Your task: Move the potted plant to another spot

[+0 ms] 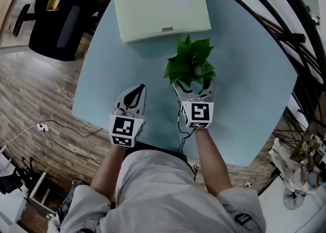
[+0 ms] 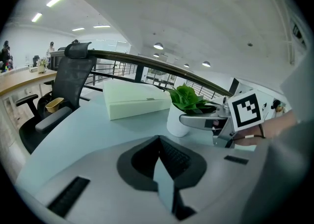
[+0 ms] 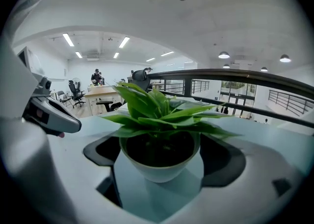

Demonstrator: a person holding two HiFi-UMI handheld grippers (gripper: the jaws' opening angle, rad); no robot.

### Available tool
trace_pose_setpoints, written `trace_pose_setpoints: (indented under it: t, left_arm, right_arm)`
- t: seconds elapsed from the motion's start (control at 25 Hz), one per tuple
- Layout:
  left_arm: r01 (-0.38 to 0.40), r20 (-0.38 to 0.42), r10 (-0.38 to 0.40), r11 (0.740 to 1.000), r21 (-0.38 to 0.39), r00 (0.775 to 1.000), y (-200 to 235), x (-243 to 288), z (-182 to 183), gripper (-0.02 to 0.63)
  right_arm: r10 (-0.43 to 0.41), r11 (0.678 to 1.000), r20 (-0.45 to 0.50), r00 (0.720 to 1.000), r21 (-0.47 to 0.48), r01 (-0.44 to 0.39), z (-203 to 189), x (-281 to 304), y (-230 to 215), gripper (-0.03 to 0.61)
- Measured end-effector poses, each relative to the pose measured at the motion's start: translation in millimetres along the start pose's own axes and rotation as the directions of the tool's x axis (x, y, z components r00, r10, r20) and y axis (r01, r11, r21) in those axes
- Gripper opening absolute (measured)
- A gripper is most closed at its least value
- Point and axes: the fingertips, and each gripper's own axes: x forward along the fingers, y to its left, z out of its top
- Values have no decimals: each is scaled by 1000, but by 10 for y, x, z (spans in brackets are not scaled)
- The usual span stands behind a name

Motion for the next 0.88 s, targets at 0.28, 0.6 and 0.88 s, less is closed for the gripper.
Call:
trace_pose_setpoints:
  t: [0.28, 0.6, 0.88]
  left_arm:
    - [-20, 28, 20, 1000, 11, 999, -120, -267, 5, 12]
    - [-33, 66, 32, 999, 26, 997, -275, -449, 50, 12]
    - [-67, 119, 60, 996, 52, 991, -402, -806, 178, 12]
  right_arm:
    - [58, 998, 13, 998, -14, -58, 28, -366, 237, 495]
    - [114, 993, 53, 992, -10, -113, 105, -606, 460, 492]
    - [154, 988, 128, 980, -40, -150, 440, -932, 638, 492]
